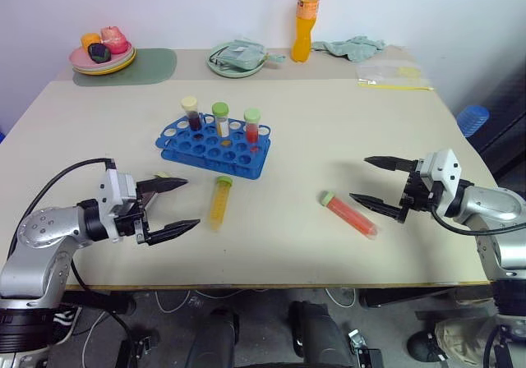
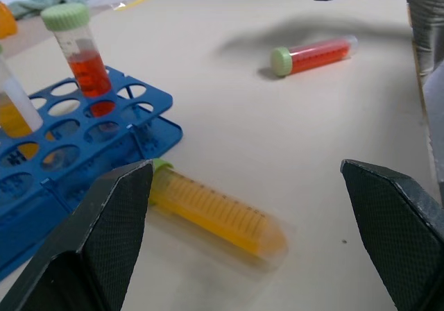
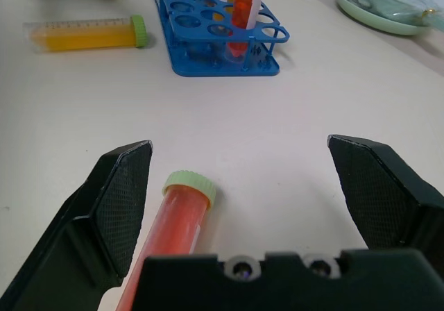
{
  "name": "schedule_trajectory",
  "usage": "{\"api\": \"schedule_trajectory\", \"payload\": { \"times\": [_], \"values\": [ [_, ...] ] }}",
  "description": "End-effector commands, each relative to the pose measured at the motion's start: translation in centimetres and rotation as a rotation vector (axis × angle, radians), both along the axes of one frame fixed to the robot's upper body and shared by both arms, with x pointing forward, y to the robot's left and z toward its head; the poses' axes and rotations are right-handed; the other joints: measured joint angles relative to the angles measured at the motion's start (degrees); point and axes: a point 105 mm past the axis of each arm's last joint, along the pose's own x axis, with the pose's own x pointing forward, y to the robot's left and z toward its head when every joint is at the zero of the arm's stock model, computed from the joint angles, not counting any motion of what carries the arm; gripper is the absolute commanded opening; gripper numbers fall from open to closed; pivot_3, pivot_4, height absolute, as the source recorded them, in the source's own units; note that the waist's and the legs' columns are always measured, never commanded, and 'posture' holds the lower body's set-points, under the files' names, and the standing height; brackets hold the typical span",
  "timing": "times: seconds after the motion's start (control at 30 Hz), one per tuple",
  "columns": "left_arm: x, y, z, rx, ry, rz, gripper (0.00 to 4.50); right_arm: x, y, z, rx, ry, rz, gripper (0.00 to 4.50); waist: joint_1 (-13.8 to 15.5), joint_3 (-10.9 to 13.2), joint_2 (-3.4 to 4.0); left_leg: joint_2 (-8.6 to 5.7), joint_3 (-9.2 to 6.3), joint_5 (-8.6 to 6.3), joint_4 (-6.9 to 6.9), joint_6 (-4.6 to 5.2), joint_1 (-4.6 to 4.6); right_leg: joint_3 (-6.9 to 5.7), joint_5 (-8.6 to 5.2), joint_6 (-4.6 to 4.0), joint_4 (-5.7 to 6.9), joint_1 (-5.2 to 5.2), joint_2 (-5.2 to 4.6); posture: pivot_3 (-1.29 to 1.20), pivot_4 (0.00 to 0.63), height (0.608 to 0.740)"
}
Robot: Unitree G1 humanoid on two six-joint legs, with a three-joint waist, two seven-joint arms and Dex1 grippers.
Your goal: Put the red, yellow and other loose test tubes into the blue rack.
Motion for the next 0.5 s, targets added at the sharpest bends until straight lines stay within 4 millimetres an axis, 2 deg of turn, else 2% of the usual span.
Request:
{"api": "schedule_trajectory", "payload": {
  "times": [0.03, 0.33, 0.5],
  "values": [
    [-0.2, 0.0, 0.9, -0.002, -0.036, 0.000, 4.45, 0.2, 0.5, 1.5, -0.002, -0.055, 0.015, 4.50, 0.00, 0.00, 0.00, 0.00, 0.00, 0.00, 0.00, 0.00, 0.00, 0.00, 0.00, 0.00, 0.00, 0.00, 0.00, 0.00, 0.150, 0.740],
    [0.1, 0.2, 1.5, 0.011, -0.064, 0.001, 4.45, 1.2, 0.6, 2.6, 0.025, -0.097, -0.030, 4.50, 0.01, 0.00, 0.00, 0.00, 0.00, 0.00, 0.00, 0.00, 0.00, 0.00, 0.00, 0.00, 0.00, 0.00, 0.00, 0.00, 0.150, 0.740],
    [0.1, 0.7, 1.3, 0.019, -0.089, 0.027, 4.45, 1.7, 1.4, 2.9, 0.037, -0.118, -0.055, 4.50, -0.01, 0.00, 0.00, 0.00, 0.00, 0.00, -0.01, 0.00, 0.00, 0.00, 0.00, -0.01, 0.00, 0.00, 0.00, 0.00, 0.150, 0.740]
  ]
}}
